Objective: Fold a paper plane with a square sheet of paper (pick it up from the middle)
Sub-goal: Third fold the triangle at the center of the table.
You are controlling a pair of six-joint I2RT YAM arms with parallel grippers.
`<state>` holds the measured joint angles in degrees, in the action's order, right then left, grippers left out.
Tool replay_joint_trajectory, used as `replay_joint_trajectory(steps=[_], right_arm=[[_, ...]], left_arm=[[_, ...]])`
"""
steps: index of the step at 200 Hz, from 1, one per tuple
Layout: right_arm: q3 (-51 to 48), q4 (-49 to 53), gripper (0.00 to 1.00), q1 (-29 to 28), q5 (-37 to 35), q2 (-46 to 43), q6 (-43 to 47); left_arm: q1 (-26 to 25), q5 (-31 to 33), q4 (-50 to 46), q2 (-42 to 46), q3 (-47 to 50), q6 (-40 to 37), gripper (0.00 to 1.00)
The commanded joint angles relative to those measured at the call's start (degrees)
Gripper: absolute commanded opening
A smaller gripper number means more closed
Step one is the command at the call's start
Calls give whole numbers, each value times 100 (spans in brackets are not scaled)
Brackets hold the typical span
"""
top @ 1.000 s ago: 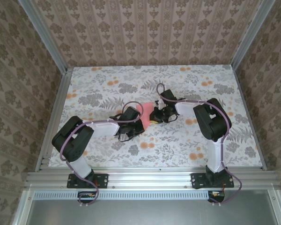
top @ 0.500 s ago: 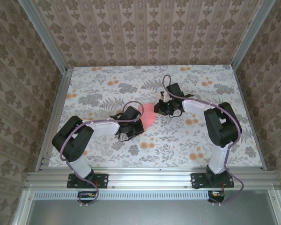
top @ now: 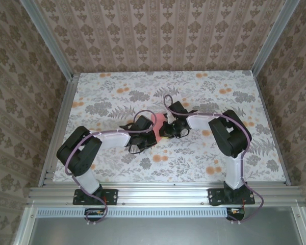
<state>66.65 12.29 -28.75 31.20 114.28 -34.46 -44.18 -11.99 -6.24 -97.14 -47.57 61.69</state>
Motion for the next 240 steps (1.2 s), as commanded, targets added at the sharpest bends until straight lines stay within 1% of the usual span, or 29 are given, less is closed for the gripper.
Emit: replay_joint_trajectory(steps=[1,23,36,68,77,88,112,124,153,181,218,240], right_arm=[[253,185,11,284,-283,259,53],[375,128,11,586,-407,348,18],[489,194,11,667,-387,355,61],[449,336,11,536,-290,314,128],[368,327,11,496,-261,308,103],[263,241,11,476,-214,260,59],[151,120,11,462,-139,-9,-19],[148,93,12,460,-132,-199,-17],[225,211,12,467,-130,-379,-47],[167,180,12,470,-113,-490,-70],[-26,-40,15,467,-6,-714,-105],[-105,-101,16,472,25,-765,-109]], left_arm=[[-19,232,-1046,-169,200,-187,0],[-20,185,-1008,-92,222,-261,0],[-4,137,-955,24,224,-332,1],[149,52,-706,759,223,-455,12],[225,94,-670,989,238,-464,16],[321,133,-603,1248,255,-482,19],[493,178,-447,1628,357,-509,22],[538,84,-205,1696,438,-534,22],[508,-289,394,1489,468,-553,20],[472,-426,594,1050,363,-637,16],[482,-229,411,452,-66,-866,12],[482,87,190,190,-290,-965,10]])
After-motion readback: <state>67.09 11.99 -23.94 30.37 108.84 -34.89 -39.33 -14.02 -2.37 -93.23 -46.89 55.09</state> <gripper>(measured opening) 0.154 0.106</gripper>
